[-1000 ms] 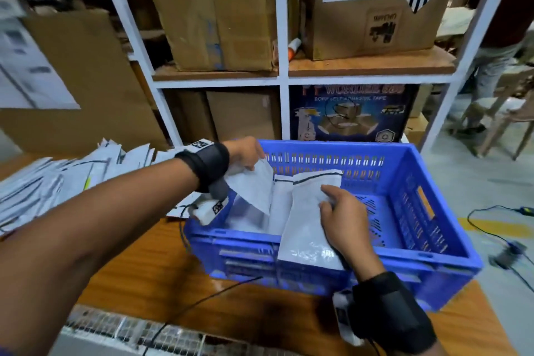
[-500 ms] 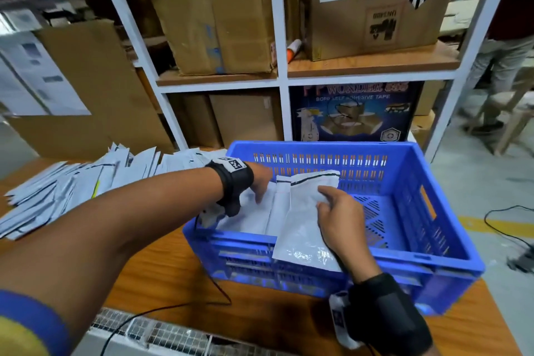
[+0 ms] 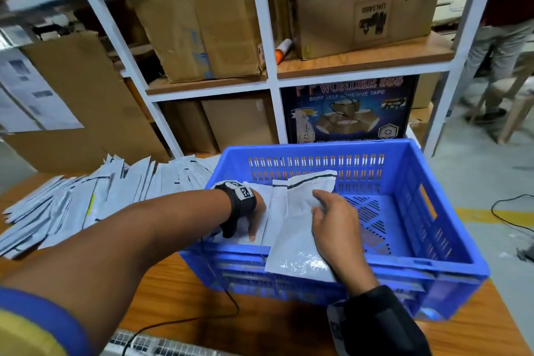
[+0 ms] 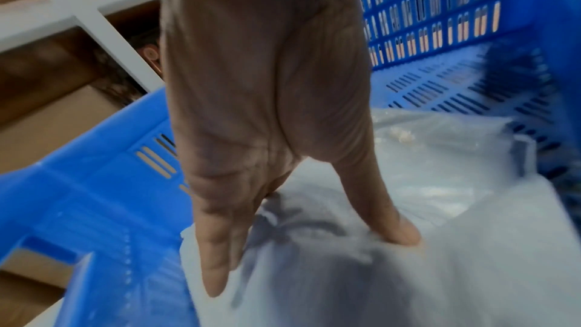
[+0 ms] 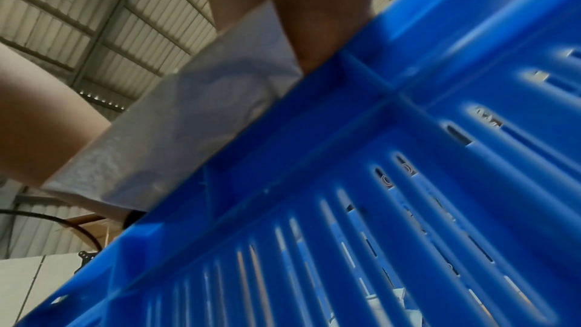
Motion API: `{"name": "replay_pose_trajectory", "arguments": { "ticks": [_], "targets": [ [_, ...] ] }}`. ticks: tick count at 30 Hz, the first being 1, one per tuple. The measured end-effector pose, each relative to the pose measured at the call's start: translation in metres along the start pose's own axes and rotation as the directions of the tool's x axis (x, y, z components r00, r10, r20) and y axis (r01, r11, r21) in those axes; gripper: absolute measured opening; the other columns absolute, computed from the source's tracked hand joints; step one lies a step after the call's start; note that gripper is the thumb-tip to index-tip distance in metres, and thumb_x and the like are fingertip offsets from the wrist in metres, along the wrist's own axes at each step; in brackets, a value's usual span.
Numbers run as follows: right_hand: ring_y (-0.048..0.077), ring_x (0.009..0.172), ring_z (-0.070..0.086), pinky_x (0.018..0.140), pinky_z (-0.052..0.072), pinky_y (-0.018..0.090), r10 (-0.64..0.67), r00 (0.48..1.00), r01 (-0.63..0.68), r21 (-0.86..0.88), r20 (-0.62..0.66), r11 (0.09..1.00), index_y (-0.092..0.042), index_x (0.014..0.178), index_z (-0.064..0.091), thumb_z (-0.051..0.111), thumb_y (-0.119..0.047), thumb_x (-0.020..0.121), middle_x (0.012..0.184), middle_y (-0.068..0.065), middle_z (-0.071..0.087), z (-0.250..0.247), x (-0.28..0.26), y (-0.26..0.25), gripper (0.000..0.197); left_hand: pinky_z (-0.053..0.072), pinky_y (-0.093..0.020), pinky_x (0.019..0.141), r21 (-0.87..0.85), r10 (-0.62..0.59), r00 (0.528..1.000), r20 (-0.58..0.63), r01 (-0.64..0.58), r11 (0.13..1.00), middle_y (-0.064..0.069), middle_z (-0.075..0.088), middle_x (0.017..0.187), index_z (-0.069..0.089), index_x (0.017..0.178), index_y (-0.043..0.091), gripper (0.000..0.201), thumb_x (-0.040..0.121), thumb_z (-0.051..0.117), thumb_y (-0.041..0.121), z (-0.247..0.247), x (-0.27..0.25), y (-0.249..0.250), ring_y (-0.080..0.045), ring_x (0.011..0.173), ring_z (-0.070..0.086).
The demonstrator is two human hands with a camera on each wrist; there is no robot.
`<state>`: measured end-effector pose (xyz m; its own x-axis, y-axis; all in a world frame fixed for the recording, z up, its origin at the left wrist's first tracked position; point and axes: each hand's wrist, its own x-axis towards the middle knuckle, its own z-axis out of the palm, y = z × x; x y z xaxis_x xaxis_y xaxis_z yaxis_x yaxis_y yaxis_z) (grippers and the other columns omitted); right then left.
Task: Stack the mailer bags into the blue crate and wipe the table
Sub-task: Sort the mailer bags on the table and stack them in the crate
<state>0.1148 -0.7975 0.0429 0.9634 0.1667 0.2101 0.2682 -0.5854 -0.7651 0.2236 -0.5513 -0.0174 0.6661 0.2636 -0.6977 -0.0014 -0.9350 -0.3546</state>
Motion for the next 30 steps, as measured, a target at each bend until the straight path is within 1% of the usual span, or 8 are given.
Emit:
{"name": "replay_pose_trajectory", "arguments": {
  "ticks": [4,7,11,15,18,22,25,30],
  "targets": [
    [0.024,0.119,0.056,0.097,0.040,0.030,0.020,1.000,-0.020,-0.011,0.003,1.000,-0.014,0.133,0.059,0.054,-0.011,0.095,0.128,0.005,0.063,-0.001,0.000,0.000,0.038,0.043,-0.029,0.081,-0.019,0.098,0.980,-0.173,-0.102,0.995,-0.006,0.064,0.114,0.061,0.121,0.011,0.065,0.073,0.079,0.051,-0.046,-0.113,0.005,-0.027,0.097,0.058],
    [0.022,0.120,0.056,0.099,0.041,0.031,0.038,0.999,-0.037,-0.025,0.029,0.999,-0.014,0.134,0.058,0.053,-0.012,0.095,0.130,0.003,0.063,0.000,-0.001,-0.001,0.040,0.045,-0.038,0.098,-0.031,0.192,0.911,-0.364,-0.218,0.975,-0.009,0.055,0.135,0.046,0.137,0.010,0.072,0.086,0.063,0.057,-0.051,-0.152,-0.019,-0.030,0.119,0.054],
    [0.020,0.118,0.057,0.097,0.042,0.029,0.053,0.998,-0.051,-0.040,0.038,0.998,-0.016,0.136,0.057,0.052,-0.011,0.092,0.131,0.000,0.062,-0.002,-0.001,-0.004,0.044,0.026,-0.032,0.115,-0.114,0.235,0.837,-0.494,-0.330,0.937,-0.008,0.025,0.158,0.018,0.155,0.015,0.089,0.089,0.048,0.066,-0.008,-0.185,-0.056,-0.024,0.145,0.025],
    [0.023,0.112,0.061,0.094,0.044,0.030,0.039,0.994,-0.026,-0.125,0.104,0.992,-0.017,0.132,0.061,0.051,-0.008,0.088,0.125,0.003,0.066,-0.003,0.002,-0.009,0.046,0.005,-0.035,0.121,-0.224,0.141,0.805,-0.577,-0.322,0.920,-0.009,-0.006,0.164,0.003,0.157,0.020,0.131,0.053,-0.005,0.099,0.051,-0.166,-0.068,-0.022,0.151,-0.009],
    [0.023,0.113,0.062,0.094,0.045,0.029,0.089,0.966,-0.039,-0.205,0.241,0.978,-0.018,0.133,0.060,0.055,-0.011,0.086,0.125,0.004,0.067,-0.012,0.012,-0.013,0.048,0.005,-0.042,0.121,-0.285,0.044,0.779,-0.626,-0.280,0.917,-0.003,-0.005,0.165,0.007,0.157,0.024,0.115,0.066,0.002,0.094,0.080,-0.140,-0.067,-0.018,0.151,-0.011],
    [0.022,0.118,0.059,0.093,0.043,0.025,0.107,0.922,0.012,-0.304,0.373,0.953,-0.018,0.130,0.062,0.062,-0.014,0.084,0.127,0.002,0.065,-0.037,0.050,-0.040,0.046,0.003,-0.039,0.122,-0.327,-0.011,0.710,-0.704,-0.311,0.892,0.001,0.002,0.165,0.013,0.156,0.026,0.103,0.074,0.006,0.088,0.090,-0.128,-0.067,-0.015,0.151,-0.007],
    [0.025,0.096,0.068,0.081,0.053,0.035,0.080,0.911,0.030,-0.259,0.405,0.965,-0.009,0.109,0.071,0.058,-0.003,0.080,0.104,0.008,0.073,-0.038,0.085,-0.066,0.031,0.003,-0.037,0.123,-0.366,-0.053,0.688,-0.724,-0.317,0.875,0.000,0.004,0.165,0.014,0.156,0.025,0.080,0.092,0.036,0.068,0.090,-0.126,-0.067,-0.015,0.151,-0.004],
    [0.019,0.055,0.061,0.058,0.055,0.040,0.078,0.886,0.013,-0.193,0.457,0.981,0.002,0.075,0.065,0.052,0.009,0.070,0.063,0.012,0.068,0.008,0.127,-0.060,0.016,0.004,-0.034,0.123,-0.388,-0.076,0.657,-0.750,-0.343,0.855,-0.001,0.008,0.165,0.018,0.156,0.025,0.076,0.094,0.044,0.060,0.092,-0.123,-0.066,-0.015,0.151,-0.001]
  ]
}}
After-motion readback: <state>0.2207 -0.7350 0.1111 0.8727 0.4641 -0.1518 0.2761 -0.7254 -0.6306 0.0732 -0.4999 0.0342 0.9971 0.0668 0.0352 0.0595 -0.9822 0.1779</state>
